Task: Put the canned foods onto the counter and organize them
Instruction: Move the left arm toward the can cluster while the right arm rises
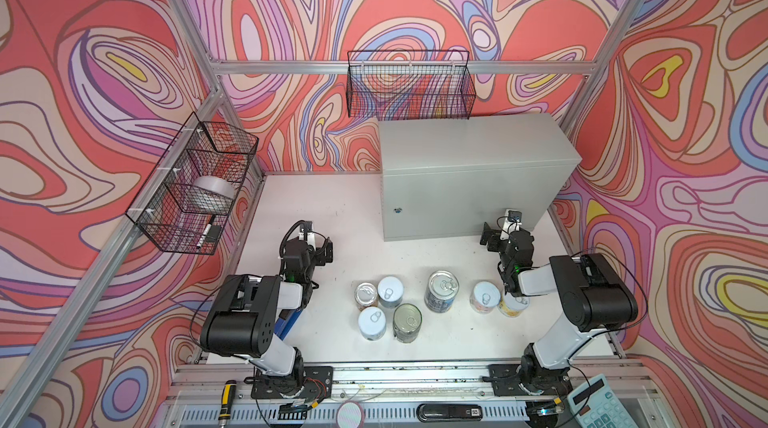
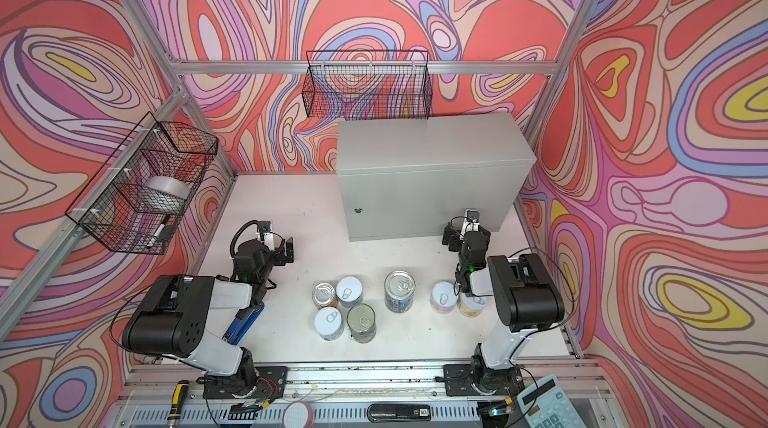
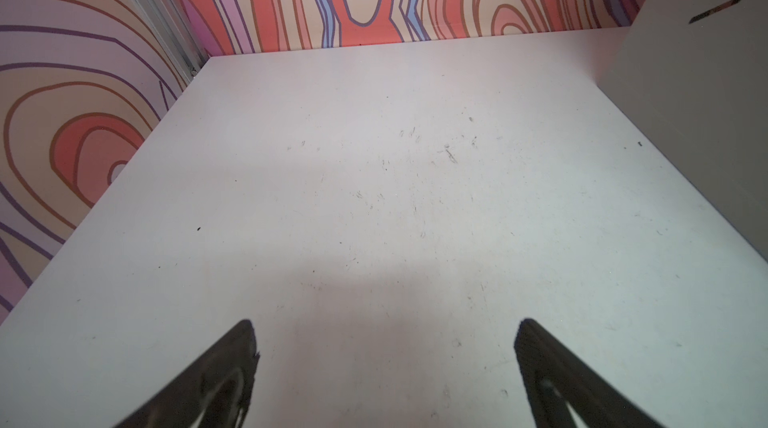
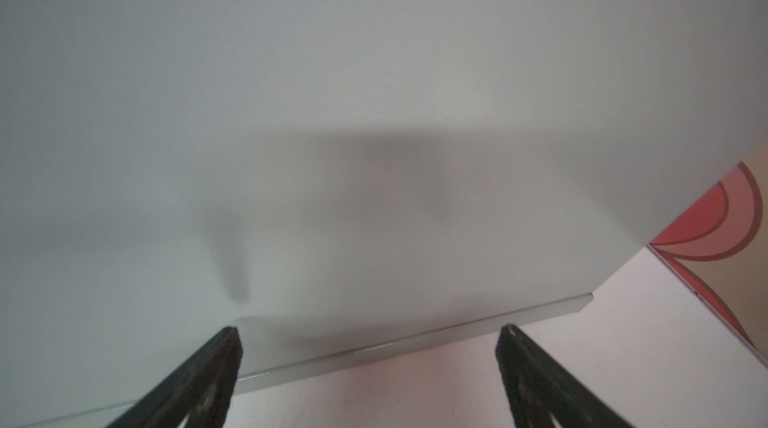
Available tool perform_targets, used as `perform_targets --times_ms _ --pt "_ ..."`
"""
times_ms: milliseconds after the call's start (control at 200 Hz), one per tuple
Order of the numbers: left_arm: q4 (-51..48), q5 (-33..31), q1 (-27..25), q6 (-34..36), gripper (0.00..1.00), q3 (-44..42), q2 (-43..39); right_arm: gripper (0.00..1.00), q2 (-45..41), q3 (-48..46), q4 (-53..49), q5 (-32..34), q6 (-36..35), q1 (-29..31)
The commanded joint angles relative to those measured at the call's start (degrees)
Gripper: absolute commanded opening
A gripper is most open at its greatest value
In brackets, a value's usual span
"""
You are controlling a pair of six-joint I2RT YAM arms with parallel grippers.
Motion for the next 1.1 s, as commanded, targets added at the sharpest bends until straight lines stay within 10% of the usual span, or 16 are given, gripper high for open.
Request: perform_targets --times_ms 0,481,1092 --pt "-0.32 0.53 0.30 0.28 1.00 0.49 -1.08 0.99 0.59 0.50 -0.19 -0.31 0.15 -0.25" --pt "-10.74 -6.59 -3.48 2.39 1.00 2.31 -10.19 0.99 -9.12 7.33 -19.49 8.79 3.09 -0.15" --pt "-31.60 -28.06 -21.17 1.67 1.00 10.52 -18.74 0.99 -30.41 13.22 -51.01 -0.03 12.59 -0.51"
